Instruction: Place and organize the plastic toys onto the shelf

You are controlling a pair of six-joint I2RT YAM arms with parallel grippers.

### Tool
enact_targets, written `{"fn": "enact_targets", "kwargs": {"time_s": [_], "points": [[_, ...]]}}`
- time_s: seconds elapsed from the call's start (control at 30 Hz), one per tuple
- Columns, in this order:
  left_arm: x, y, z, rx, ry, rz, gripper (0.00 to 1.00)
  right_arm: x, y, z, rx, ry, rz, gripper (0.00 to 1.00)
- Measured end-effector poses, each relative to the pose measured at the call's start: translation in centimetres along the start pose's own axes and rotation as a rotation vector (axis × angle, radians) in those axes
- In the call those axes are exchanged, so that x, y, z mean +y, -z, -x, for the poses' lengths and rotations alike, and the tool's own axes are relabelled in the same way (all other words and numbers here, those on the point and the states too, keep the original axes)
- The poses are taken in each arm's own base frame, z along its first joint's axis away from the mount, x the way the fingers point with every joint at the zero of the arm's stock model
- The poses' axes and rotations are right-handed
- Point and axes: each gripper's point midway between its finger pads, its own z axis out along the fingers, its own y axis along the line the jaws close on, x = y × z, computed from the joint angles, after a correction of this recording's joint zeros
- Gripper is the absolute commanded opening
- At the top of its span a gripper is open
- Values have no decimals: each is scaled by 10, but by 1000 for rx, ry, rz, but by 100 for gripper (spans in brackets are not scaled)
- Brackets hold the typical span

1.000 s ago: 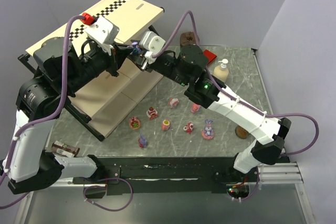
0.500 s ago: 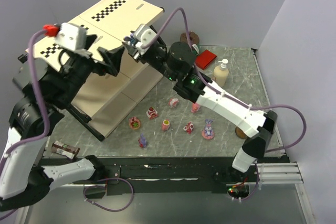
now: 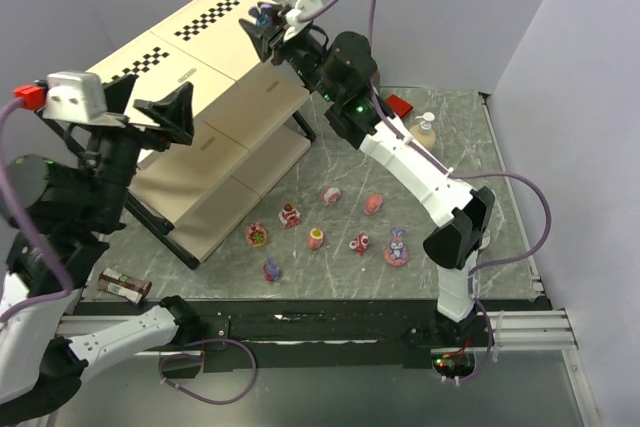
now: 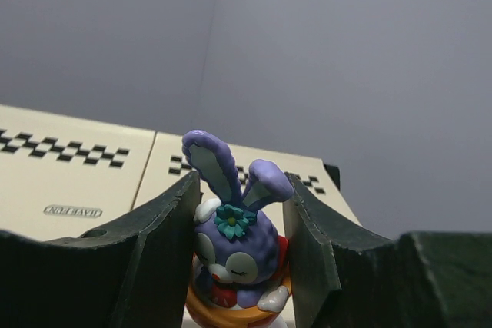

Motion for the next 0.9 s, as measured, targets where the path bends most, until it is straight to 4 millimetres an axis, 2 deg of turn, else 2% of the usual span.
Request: {"fn": "enact_targets", "kwargs": {"time_s": [0.2, 0.3, 0.4, 0.5, 0.7, 0.9], "points": [[3, -13, -44, 66, -39, 71, 96, -26, -18, 1, -92, -65, 17, 0], [7, -17, -54, 72, -56, 104, 96, -35, -23, -13, -104, -91, 28, 0], [11, -18, -64, 69, -67, 136, 96, -39, -26, -36, -88, -127, 49, 0], [15, -17, -65, 55, -78, 155, 96, -44, -30, -54, -93, -149, 50, 2], [24, -16, -51, 3, -96, 196, 96, -45, -34, -54, -121, -159, 60, 11], [27, -19, -44, -23, -127, 210, 96, -46, -38, -56, -141, -157, 54, 30]]}}
